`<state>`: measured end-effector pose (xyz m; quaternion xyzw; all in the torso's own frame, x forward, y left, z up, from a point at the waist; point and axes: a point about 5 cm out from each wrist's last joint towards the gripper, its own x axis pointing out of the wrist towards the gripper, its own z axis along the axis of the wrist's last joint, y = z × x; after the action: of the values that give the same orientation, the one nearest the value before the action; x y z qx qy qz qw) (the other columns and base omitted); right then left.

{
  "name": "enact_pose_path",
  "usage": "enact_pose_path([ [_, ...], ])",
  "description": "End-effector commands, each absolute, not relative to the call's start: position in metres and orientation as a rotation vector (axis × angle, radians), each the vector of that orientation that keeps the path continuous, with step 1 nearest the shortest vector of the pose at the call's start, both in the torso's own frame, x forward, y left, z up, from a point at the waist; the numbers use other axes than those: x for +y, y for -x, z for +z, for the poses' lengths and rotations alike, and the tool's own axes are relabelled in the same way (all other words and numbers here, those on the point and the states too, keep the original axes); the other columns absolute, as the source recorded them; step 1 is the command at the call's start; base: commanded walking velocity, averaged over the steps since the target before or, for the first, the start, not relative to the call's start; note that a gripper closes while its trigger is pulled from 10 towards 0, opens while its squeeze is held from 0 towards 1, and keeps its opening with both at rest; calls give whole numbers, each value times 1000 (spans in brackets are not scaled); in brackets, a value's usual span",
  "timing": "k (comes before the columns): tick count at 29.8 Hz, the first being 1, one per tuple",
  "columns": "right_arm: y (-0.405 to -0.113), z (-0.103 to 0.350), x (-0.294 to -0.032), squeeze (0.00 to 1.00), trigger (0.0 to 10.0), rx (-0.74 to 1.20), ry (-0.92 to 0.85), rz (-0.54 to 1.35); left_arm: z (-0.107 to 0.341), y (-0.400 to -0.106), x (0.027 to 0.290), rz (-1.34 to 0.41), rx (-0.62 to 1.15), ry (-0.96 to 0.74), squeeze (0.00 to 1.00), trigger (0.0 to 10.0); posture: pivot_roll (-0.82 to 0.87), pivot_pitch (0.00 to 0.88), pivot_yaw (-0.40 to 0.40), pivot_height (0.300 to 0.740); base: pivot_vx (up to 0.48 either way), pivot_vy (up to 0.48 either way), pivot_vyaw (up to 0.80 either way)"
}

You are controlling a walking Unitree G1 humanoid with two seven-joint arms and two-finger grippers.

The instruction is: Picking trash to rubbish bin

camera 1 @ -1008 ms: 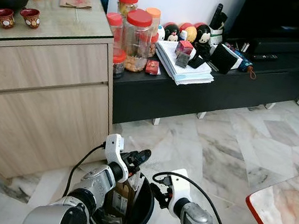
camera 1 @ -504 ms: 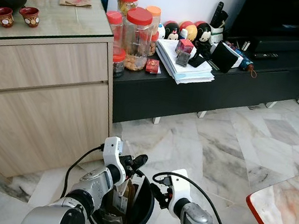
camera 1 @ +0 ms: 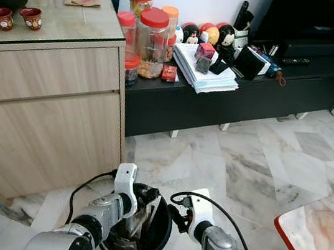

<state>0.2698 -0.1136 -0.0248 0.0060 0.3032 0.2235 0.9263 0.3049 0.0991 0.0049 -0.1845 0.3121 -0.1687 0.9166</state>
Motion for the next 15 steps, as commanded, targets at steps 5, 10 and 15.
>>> enact_pose_path([
  [5, -269, -26, -115, 0, 10000, 623, -10, 455, -1, -300, 99, -343, 686, 342, 0, 10000, 96, 85, -79, 740, 0, 0, 0],
  [10, -267, -27, -116, 0, 10000, 630, -13, 445, -1, -303, 113, -313, 660, 146, 0, 10000, 96, 85, -79, 740, 0, 0, 0],
  [15, -256, -38, -125, 0, 10000, 696, 8, 387, -11, -295, 154, -194, 676, -148, 0, 10000, 95, 83, -78, 740, 0, 0, 0],
])
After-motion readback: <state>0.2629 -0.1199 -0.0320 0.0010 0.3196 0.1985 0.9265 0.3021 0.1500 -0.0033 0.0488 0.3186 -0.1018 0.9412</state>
